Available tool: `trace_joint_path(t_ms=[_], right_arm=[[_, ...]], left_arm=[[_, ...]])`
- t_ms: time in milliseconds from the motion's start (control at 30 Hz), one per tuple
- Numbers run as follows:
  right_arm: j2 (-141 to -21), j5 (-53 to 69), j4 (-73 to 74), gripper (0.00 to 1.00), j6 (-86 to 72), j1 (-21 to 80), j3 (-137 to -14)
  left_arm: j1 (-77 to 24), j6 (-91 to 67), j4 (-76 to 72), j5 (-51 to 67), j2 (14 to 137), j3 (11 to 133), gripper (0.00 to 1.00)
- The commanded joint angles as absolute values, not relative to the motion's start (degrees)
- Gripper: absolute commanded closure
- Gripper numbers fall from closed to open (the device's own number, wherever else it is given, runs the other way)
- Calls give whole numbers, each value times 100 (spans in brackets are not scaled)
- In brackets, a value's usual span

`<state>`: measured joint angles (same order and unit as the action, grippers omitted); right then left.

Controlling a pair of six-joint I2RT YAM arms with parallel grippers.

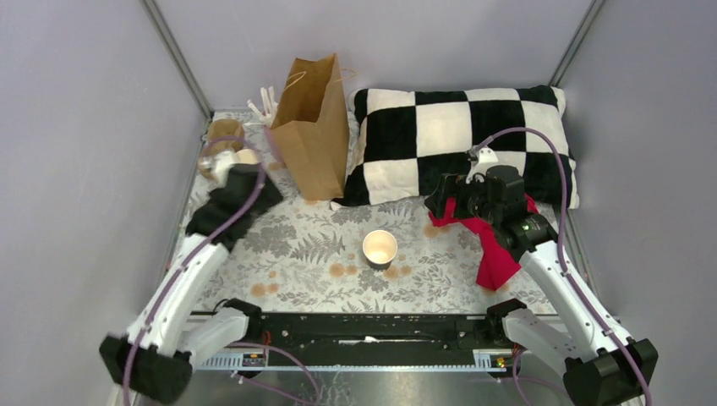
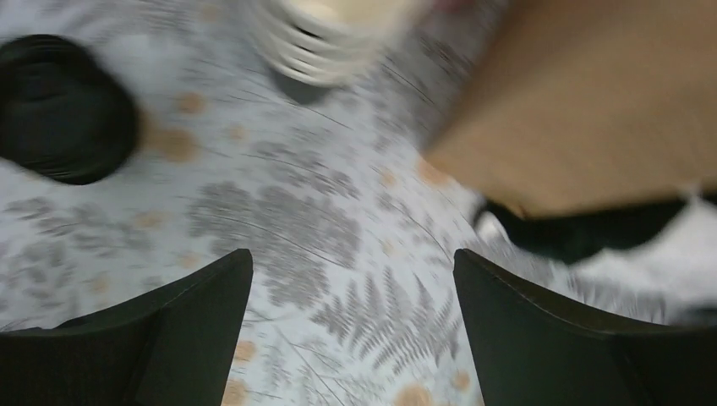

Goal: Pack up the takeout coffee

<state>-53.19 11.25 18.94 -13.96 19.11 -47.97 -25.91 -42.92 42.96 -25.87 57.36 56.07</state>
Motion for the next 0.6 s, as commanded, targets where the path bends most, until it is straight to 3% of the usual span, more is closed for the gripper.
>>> trace_joint_path(t_ms=[0, 100, 200, 367, 567], right_arm=[[-5278, 1341, 1682, 2, -1420, 1951, -4742], [-5352, 1430, 1657, 2, -1432, 1951, -4733], [-5444, 1547, 1639, 2, -1458, 1950, -4743], [-5652, 1610, 1789, 2, -1442, 2064, -4863], [-5994, 1528, 1964, 2, -1428, 2228, -5022]], left_arm=[[-489, -3557, 4474, -1788, 5294, 5533, 7], [936, -3326, 4346, -1167, 5655, 5733, 9], [1577, -3375, 4132, -1482, 6360, 5881, 10], [1825, -3246, 4060, -1746, 7378, 6250, 22], [1854, -2788, 3639, -1700, 7440, 6017, 40]])
